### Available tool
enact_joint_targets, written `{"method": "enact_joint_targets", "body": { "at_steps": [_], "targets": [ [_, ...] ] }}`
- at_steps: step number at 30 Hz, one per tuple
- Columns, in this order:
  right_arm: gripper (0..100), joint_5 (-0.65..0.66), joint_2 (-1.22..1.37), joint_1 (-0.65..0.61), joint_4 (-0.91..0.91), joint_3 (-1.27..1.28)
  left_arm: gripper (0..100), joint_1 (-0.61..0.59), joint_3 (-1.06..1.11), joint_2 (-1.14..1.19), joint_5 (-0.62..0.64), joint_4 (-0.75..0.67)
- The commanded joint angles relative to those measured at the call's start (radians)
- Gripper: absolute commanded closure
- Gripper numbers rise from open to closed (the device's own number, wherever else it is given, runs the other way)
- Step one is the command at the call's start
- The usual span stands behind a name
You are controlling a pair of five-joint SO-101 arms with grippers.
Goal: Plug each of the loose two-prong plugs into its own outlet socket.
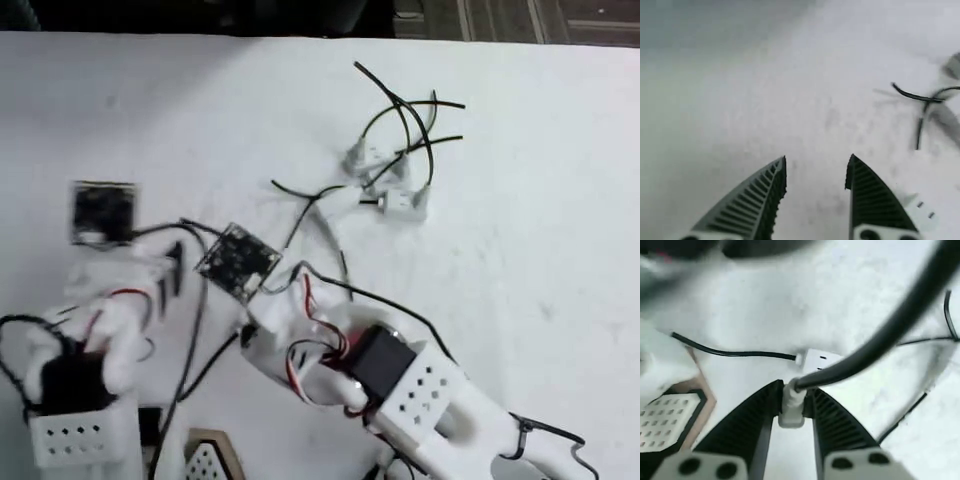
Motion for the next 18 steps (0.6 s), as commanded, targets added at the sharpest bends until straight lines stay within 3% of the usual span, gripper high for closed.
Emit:
{"method": "enact_joint_targets", "body": {
  "at_steps": [1,5,10,18],
  "targets": [
    [98.1,-0.011,-0.019,0.076,-0.116,0.095,79,-0.166,-0.043,-0.013,-0.006,0.005],
    [98.1,-0.011,-0.021,0.137,-0.360,0.279,79,-0.228,0.023,-0.013,-0.029,-0.005],
    [98.1,-0.017,-0.012,0.147,-0.644,0.443,79,-0.277,0.178,-0.013,-0.040,-0.114],
    [98.2,-0.048,-0.008,0.150,-0.851,0.540,79,-0.303,0.293,-0.013,-0.040,-0.199]
  ]
}}
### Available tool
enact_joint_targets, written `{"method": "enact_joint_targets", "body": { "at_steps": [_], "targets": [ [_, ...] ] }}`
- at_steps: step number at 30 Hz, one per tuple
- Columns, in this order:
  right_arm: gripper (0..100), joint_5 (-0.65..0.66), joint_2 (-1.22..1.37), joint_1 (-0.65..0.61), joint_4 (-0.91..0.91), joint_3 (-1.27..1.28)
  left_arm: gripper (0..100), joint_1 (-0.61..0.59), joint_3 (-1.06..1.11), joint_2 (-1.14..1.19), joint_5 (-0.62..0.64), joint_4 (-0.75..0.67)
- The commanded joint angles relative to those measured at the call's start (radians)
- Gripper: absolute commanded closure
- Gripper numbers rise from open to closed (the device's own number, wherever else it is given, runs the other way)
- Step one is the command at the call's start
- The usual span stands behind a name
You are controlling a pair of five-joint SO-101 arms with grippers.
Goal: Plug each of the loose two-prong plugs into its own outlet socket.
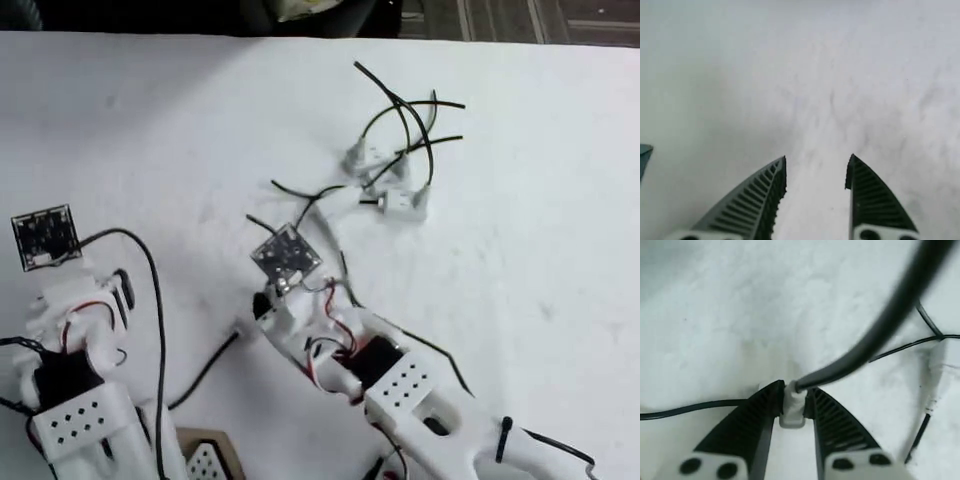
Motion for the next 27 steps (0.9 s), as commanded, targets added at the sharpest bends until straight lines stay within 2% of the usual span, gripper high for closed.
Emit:
{"method": "enact_joint_targets", "body": {
  "at_steps": [1,10,27],
  "targets": [
    [98.2,-0.003,-0.002,0.013,-0.061,0.000,79,-0.005,0.005,-0.015,-0.006,-0.023],
    [98.2,-0.002,0.263,0.061,-0.153,-0.061,79,-0.005,0.023,-0.015,-0.008,-0.025],
    [98.2,-0.002,0.282,0.062,-0.202,-0.061,79,-0.002,0.026,-0.015,-0.046,-0.018]
  ]
}}
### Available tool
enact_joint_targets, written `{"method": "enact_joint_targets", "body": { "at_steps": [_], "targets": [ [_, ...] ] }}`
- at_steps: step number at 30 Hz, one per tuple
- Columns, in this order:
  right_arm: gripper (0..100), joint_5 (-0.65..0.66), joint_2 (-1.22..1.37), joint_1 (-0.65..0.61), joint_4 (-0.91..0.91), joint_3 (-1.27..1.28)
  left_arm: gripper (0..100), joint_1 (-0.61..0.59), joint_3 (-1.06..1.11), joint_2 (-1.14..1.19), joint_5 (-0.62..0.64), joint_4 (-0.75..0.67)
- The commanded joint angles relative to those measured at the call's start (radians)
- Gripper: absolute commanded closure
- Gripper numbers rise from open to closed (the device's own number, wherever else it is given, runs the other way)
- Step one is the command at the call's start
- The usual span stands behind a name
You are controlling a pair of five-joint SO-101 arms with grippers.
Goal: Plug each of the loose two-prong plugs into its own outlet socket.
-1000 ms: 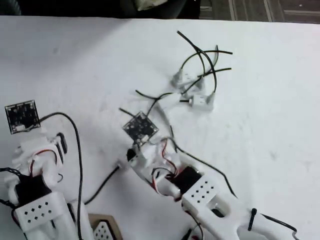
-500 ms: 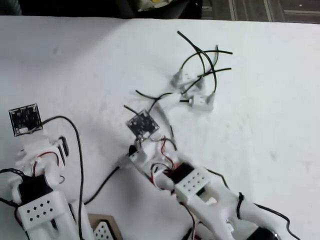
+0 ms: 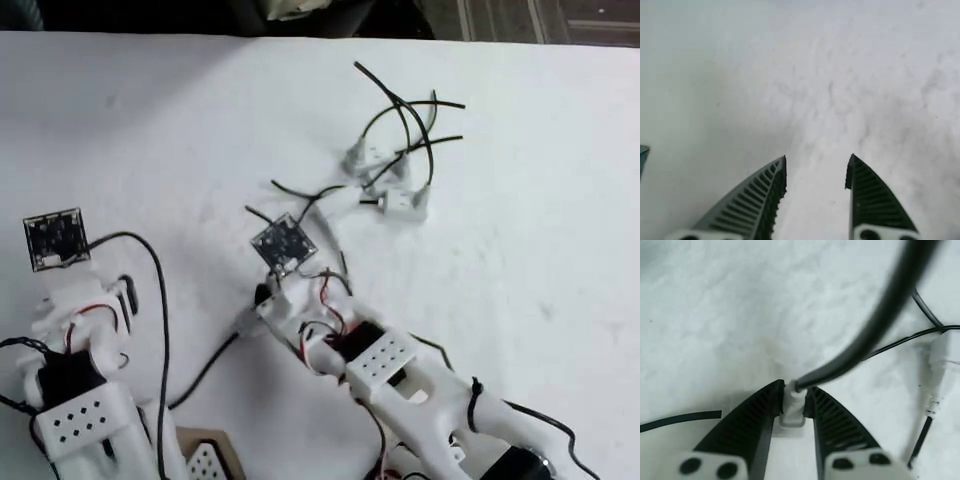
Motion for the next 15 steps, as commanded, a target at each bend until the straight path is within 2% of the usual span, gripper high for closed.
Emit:
{"method": "enact_joint_targets", "body": {
  "at_steps": [1,15],
  "targets": [
    [98.2,0.000,0.001,0.012,-0.019,-0.026,79,-0.004,-0.006,-0.012,-0.006,-0.015],
    [98.2,0.041,0.001,0.012,-0.010,0.040,79,-0.004,0.003,-0.012,-0.006,-0.018]
  ]
}}
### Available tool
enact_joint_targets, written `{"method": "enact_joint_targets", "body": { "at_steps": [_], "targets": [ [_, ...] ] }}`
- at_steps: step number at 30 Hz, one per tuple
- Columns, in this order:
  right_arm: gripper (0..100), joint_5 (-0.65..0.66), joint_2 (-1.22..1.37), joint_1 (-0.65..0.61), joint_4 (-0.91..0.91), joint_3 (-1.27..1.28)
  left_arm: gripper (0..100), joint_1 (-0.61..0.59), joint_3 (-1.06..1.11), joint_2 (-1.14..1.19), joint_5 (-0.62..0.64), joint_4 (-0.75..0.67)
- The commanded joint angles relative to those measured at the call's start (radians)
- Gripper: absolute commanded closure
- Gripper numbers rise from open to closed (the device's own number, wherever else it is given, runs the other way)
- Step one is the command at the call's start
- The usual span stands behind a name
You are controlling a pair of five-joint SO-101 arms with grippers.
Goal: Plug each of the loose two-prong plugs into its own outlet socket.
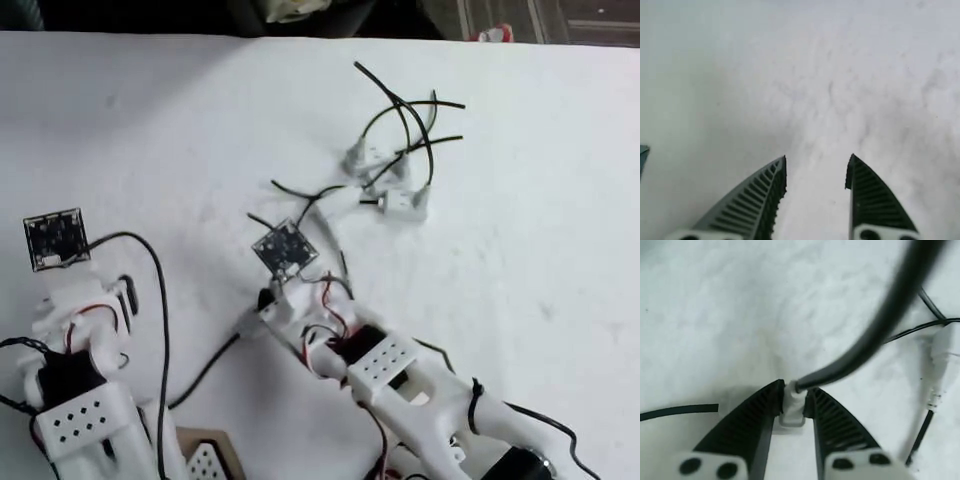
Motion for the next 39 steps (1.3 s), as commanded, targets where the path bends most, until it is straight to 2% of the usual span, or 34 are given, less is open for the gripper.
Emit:
{"method": "enact_joint_targets", "body": {
  "at_steps": [1,17,32,39],
  "targets": [
    [98.2,0.015,0.002,0.012,0.008,0.002,79,-0.004,-0.003,-0.012,-0.006,-0.018],
    [98.2,0.023,0.002,0.007,0.139,-0.006,79,-0.002,0.002,-0.012,-0.009,-0.015],
    [98.2,0.066,0.002,0.007,0.163,-0.006,79,-0.001,0.018,-0.012,-0.009,-0.021],
    [98.2,0.066,0.002,-0.022,0.305,-0.054,79,-0.001,0.020,-0.012,-0.009,-0.021]
  ]
}}
